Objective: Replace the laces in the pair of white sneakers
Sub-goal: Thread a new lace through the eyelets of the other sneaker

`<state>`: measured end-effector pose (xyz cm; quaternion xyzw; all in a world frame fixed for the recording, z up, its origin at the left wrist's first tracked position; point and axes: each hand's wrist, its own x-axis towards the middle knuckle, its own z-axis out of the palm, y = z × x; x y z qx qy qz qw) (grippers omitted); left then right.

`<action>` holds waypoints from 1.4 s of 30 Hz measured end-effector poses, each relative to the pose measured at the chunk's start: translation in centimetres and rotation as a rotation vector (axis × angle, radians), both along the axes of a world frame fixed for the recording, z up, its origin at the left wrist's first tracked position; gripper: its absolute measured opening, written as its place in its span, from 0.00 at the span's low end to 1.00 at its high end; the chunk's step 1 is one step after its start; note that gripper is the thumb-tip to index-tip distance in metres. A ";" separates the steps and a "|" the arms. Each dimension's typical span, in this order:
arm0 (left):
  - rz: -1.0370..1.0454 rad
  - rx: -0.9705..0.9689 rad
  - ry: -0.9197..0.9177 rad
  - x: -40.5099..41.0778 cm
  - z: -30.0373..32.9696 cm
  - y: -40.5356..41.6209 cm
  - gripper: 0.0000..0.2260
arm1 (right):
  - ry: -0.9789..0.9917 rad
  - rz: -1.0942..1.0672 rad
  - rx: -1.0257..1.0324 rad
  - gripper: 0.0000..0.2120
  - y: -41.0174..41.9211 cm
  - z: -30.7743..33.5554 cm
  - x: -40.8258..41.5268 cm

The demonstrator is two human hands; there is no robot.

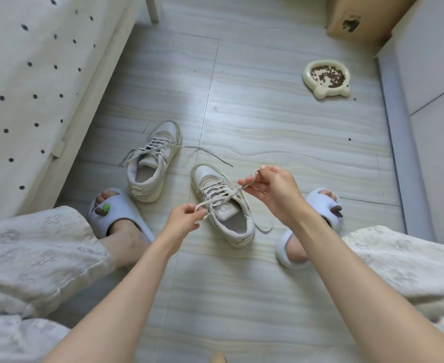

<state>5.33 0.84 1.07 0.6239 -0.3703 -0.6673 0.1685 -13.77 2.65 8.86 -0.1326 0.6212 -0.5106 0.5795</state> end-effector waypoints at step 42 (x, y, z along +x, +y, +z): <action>0.112 -0.311 -0.418 -1.9 -3.9 -4.7 0.03 | 0.389 0.806 0.556 0.12 6.7 -6.6 -3.2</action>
